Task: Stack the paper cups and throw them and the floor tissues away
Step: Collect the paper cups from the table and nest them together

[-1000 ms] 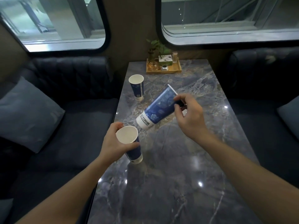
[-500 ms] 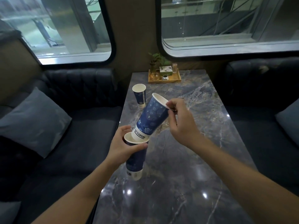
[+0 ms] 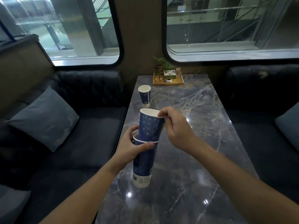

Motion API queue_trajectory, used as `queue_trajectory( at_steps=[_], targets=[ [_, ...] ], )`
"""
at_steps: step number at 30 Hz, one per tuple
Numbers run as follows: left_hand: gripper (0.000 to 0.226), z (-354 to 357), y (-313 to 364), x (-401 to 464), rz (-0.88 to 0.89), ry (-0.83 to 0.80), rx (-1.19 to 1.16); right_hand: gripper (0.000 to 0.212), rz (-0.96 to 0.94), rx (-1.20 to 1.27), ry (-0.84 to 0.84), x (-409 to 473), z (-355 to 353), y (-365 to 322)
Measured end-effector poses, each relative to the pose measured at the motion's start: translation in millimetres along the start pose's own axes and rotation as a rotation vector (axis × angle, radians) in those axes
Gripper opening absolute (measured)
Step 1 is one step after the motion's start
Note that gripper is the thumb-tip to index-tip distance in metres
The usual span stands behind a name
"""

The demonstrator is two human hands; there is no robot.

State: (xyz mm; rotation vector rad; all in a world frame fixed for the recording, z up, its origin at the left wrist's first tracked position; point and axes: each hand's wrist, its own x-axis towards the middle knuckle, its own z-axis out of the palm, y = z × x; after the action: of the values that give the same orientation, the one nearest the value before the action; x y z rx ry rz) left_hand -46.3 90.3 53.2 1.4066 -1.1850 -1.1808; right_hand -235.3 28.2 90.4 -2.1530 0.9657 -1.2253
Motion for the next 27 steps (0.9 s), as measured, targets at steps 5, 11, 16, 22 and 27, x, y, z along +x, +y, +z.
queue_trajectory(
  at_steps=[5, 11, 16, 22, 27],
  targets=[
    [0.081, -4.2, 13.3, -7.8, 0.038, -0.014, -0.035, 0.019, -0.046, -0.012, -0.076, -7.8, 3.9, -15.9],
    [0.084, -21.3, 17.2, -8.1, 0.073, -0.015, -0.057, 0.019, -0.082, -0.032, -0.114, -13.3, 20.2, -27.2],
    [0.070, -41.2, 9.1, 3.3, 0.107, -0.024, -0.047, 0.015, -0.010, -0.057, -0.121, -14.3, 41.6, -32.5],
    [0.058, -74.6, -1.9, 27.7, 0.122, -0.055, -0.019, 0.016, 0.124, -0.094, -0.111, -7.9, 76.6, -48.9],
    [0.044, -104.9, -8.1, 55.9, 0.127, -0.073, -0.042, 0.058, 0.453, 0.124, -0.094, -0.7, 123.3, -53.8]
  ],
)
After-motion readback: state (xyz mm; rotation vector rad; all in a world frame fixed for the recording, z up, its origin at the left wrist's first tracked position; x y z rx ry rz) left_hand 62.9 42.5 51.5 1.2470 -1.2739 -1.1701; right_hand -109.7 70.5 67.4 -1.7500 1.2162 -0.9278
